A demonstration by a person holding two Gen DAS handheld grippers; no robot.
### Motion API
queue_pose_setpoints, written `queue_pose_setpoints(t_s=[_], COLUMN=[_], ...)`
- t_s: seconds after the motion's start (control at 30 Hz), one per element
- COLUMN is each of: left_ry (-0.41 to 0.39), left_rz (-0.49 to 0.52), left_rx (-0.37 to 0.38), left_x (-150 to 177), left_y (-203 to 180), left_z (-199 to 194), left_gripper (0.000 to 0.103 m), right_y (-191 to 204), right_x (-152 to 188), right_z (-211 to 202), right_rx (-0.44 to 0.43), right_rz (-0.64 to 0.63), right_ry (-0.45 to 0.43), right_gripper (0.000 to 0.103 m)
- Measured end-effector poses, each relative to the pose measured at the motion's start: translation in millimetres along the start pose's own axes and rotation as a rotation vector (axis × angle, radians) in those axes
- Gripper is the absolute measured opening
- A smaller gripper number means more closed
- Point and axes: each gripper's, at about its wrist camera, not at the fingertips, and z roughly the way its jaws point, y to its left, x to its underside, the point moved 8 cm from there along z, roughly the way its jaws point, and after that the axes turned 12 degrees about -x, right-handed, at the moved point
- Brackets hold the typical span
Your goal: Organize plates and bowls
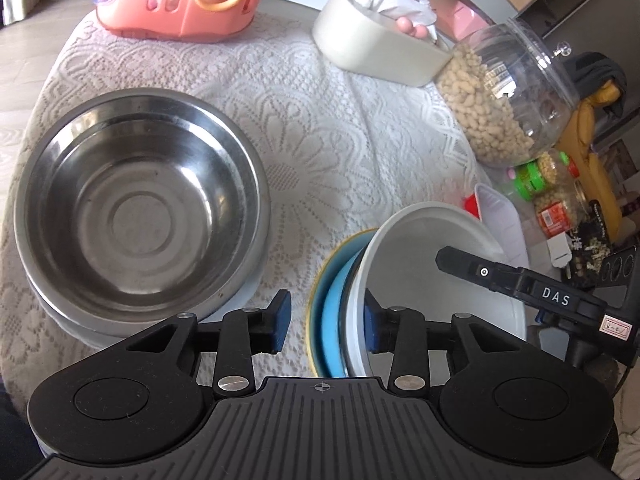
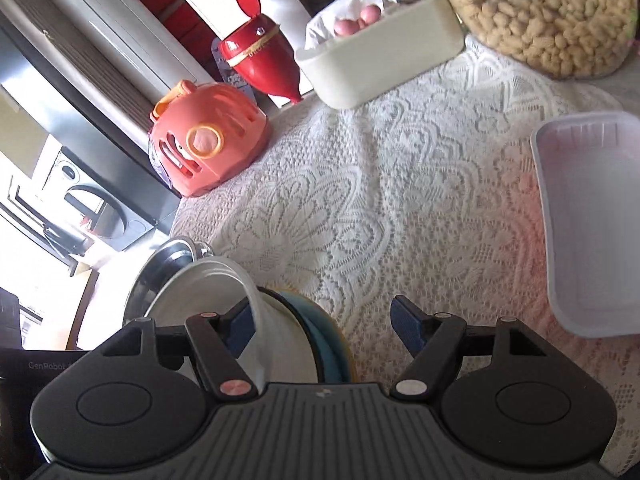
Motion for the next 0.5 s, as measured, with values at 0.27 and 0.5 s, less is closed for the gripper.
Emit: queue_pose_setpoints(t_s=[0.27, 0.5], left_ry=[0.133, 0.206], left_rz=[-0.002, 0.027], left_rx=[0.019, 0.073], left_x=[10, 22], left_y=[-4, -21], left_z=[22, 40], left_gripper=[0.051, 0.058], right_y=[6, 9], right_x=[26, 37], right_z=[18, 28], right_rx=[-0.015, -0.02], right_rz=[-0.036, -0.007], right_ry=[0.168, 0.248], right_gripper=[0.073, 0.069])
